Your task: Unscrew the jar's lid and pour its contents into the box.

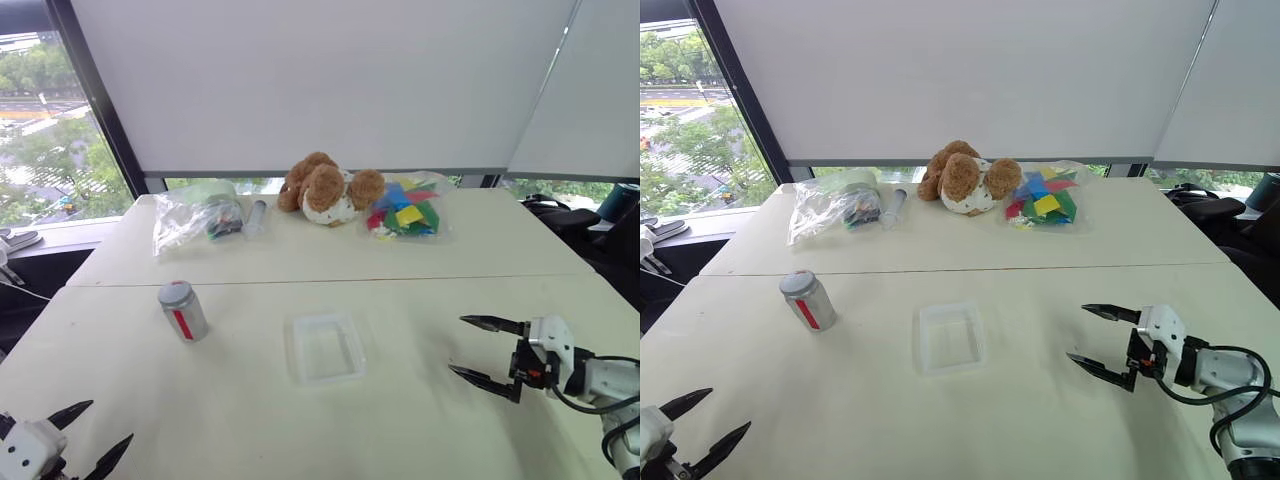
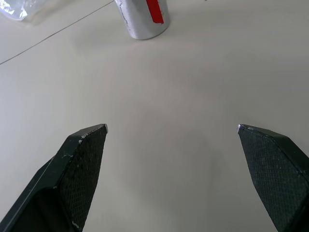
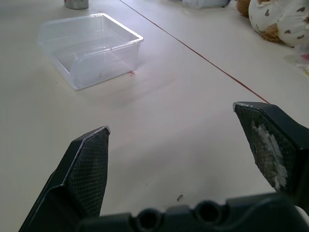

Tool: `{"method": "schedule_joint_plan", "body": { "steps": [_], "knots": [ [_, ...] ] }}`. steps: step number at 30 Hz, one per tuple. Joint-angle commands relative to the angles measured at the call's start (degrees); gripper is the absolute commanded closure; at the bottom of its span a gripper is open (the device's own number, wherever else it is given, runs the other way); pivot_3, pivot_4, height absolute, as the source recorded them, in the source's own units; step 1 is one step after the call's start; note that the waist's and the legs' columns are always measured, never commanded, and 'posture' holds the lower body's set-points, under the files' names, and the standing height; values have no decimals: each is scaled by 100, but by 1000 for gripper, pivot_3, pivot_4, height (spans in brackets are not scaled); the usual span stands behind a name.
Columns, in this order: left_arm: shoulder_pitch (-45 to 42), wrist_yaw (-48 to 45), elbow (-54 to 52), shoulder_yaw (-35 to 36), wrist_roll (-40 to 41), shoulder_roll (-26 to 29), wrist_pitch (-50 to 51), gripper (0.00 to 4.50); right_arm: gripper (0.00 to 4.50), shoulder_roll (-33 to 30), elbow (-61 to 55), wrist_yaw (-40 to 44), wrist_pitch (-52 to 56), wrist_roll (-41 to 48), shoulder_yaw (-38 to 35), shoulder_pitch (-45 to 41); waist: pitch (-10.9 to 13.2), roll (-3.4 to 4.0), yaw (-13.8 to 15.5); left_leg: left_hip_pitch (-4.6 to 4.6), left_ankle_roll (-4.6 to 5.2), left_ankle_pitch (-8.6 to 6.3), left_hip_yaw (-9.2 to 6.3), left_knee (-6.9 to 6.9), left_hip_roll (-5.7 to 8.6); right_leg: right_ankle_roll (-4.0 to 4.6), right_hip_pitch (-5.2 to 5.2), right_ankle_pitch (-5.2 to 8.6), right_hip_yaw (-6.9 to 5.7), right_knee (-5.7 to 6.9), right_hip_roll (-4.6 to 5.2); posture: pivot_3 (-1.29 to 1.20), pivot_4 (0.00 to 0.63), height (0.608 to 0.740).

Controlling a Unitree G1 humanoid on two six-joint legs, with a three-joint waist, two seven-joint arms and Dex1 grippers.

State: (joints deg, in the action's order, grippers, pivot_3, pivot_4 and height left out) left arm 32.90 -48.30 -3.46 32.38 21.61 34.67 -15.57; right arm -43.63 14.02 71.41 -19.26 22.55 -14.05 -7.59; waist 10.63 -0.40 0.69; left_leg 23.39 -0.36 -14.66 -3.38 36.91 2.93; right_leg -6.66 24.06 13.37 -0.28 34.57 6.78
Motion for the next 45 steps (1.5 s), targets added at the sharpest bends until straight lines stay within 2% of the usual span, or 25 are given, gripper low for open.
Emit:
{"method": "schedule_joint_plan", "body": {
  "steps": [1, 5, 8, 10, 13, 16, 20, 24, 28, 31, 36, 40, 45],
  "knots": [
    [-15, 76, -59, 95, -68, -46, -178, 45, 0, -9, -18, 35, 3, 88, 1, -134, 0, 0, 0, 0, 0, 0, 0, 1, 0, 0, 0, 0, 0, 0, 0, 0, 150, 740],
    [-25, 206, -220, 204, 334, -158, 296, 45, 0, 334, -424, -204, 162, 283, 129, -333, -1, -2, -17, -1, 1, 1, 1, 4, 0, -1, -1, -2, 0, 5, -2, 0, 150, 740],
    [36, 252, -364, 406, 946, -309, 796, 45, 0, 708, -818, -164, 202, 701, 172, -467, -1, -2, -23, -3, 1, 1, 0, 7, -1, 0, 3, -1, 1, 19, -4, 0, 150, 740],
    [-31, 662, -294, 699, 1092, -669, 666, 45, 0, 1020, -1214, -430, 572, 985, 296, -663, -1, -2, -32, -4, 1, 1, 0, 12, -2, -1, 6, -1, 2, 33, -3, 0, 150, 740],
    [46, 1069, -157, 892, 1141, -1317, 499, 45, 0, 1228, -1774, -308, 1192, 1573, 506, -822, -1, -3, -28, -3, 1, 1, 0, 19, -1, -1, 11, -1, 7, 44, -2, 0, 150, 740],
    [190, 1218, -33, 797, 858, -1760, 256, 45, 0, 1348, -1958, -164, 1181, 1562, 667, -915, -9, -21, -3, -4, 1, 1, 2, 22, 0, -1, 9, -1, 6, 44, -2, 0, 150, 740],
    [142, 1553, -631, 397, 711, -2212, 299, 45, 0, 1483, -1969, -106, 1017, 1432, 760, -1011, -9, -41, 49, -4, -1, 0, -5, 33, 0, -1, 3, 0, -4, 43, -2, 0, 150, 740],
    [-83, 2472, -1463, -310, -93, -2745, 466, 45, 0, 1443, -1708, 65, 867, 1275, 744, -1039, -12, -45, 70, -6, -14, -7, -2, 40, 0, 1, -10, -2, -4, 43, 0, 0, 150, 740],
    [-760, 3420, -1990, -1190, -1198, -3227, 694, 45, 0, 1402, -1536, 124, 793, 1199, 678, -1049, -12, -44, 101, -7, 0, 4, 3, 38, 6, -3, -8, -4, -4, 47, -15, 0, 150, 740],
    [-1142, 3924, -2062, -1411, -1643, -3312, 978, 45, 0, 1375, -1479, 183, 775, 1198, 662, -1041, -13, -42, 122, -10, -3, 6, 2, 37, 6, -5, -5, -7, -2, 55, -26, 0, 150, 740],
    [-2266, 4555, -1871, -1808, -2125, -3297, 1802, 45, 0, 1340, -1408, 227, 777, 1169, 661, -1047, -14, -40, 170, -13, -5, 8, -3, 40, 6, -6, -7, -8, -3, 63, -31, 0, 150, 740],
    [-3068, 4654, -1563, -1893, -2127, -3101, 2219, 45, 0, 1344, -1546, 151, 831, 1159, 676, -961, -14, -40, 145, -14, -6, 10, -4, 46, 12, -26, -12, -19, -4, 64, -29, 0, 150, 740],
    [-3589, 4699, -1204, -1895, -2159, -2838, 2367, 45, 0, 1342, -1715, 60, 849, 1148, 684, -812, -15, -39, 147, -16, -11, 12, -5, 41, 16, -32, -8, -23, -3, 66, -31, 0, 150, 740]
  ]
}}
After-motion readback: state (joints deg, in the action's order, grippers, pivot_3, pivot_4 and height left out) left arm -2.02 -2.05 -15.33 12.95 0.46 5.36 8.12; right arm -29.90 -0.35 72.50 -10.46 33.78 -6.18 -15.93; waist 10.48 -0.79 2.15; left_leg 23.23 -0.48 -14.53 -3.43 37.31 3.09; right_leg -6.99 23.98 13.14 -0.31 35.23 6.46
